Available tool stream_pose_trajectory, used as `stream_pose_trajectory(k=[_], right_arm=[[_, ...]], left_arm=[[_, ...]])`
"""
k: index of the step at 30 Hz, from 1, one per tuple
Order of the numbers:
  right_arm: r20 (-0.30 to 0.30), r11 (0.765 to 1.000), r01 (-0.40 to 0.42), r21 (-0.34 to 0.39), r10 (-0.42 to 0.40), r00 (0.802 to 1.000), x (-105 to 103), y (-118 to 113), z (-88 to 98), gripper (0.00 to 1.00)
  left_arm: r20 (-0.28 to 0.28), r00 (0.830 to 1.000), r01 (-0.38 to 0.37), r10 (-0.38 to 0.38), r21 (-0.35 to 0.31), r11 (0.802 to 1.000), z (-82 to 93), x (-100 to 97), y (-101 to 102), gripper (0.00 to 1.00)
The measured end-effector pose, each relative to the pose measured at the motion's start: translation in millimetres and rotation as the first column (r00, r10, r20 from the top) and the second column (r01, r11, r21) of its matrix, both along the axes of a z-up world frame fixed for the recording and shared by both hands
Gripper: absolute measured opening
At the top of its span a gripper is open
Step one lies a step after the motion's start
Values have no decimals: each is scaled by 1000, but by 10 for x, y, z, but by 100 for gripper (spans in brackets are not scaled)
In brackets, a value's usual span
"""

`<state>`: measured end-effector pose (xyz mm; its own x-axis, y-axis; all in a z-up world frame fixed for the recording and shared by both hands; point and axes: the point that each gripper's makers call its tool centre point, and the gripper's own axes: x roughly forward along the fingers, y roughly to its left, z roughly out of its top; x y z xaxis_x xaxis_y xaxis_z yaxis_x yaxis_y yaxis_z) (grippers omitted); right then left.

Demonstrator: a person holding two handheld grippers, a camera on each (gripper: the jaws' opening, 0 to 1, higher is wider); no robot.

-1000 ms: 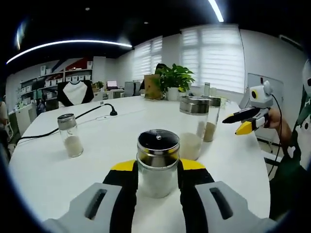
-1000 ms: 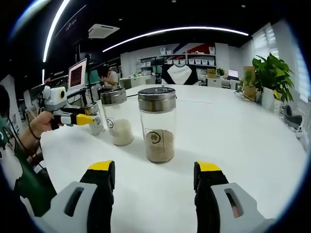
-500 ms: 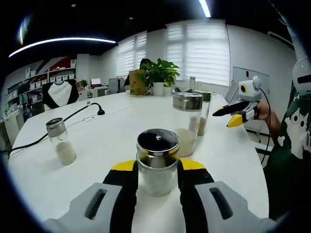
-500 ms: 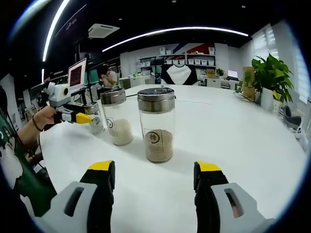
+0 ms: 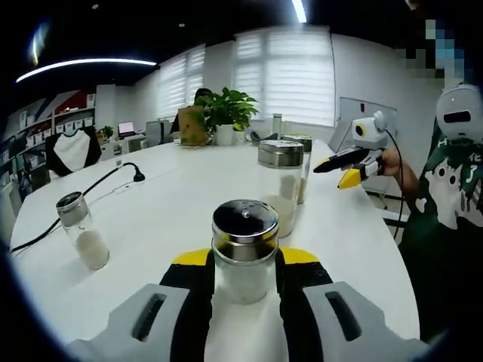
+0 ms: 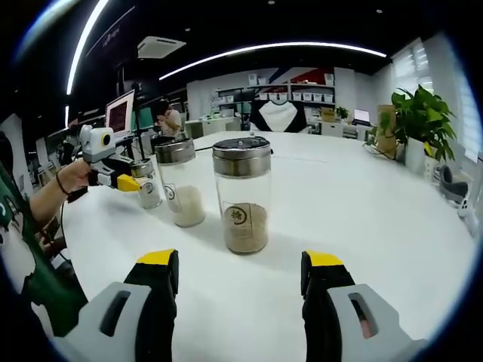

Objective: Rotate the seasoning bottle until the label or dispensing opening points toward the visible target arrow and the bottle remains upright within the marked orientation range

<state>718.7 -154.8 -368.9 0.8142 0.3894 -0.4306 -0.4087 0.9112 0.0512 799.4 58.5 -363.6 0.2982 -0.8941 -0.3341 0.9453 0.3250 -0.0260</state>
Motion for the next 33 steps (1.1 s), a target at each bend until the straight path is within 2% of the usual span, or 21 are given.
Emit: stream_pose_trajectory(k=[8,23,26,29,31,33], right_arm=[[-3,1000,0,0,0,1000,1,-3,-13,67],[-9,1000,-1,-1,1,1000,-4,3,-23,67],[-9,1000,2,-3,-2,1000,-7,-7,-24,67],[-12,1000,5,-4,-5,1000,-10,-14,-31,67],[-13,1000,5,-5,-5,1000,-12,-15,-34,67],[-13,1000,7,-4,-7,1000,-16,-19,-33,67]], left_arm=[[1,999,49,-49,5,999,-3,-21,-9,33],[6,997,72,-72,11,997,-2,-22,-16,34],[13,998,61,-61,-8,998,21,-21,-17,36],[5,1000,31,-30,-32,999,51,8,3,45],[8,1000,-17,17,-11,1000,35,16,52,45],[15,1000,-22,22,-20,1000,49,-23,59,45]])
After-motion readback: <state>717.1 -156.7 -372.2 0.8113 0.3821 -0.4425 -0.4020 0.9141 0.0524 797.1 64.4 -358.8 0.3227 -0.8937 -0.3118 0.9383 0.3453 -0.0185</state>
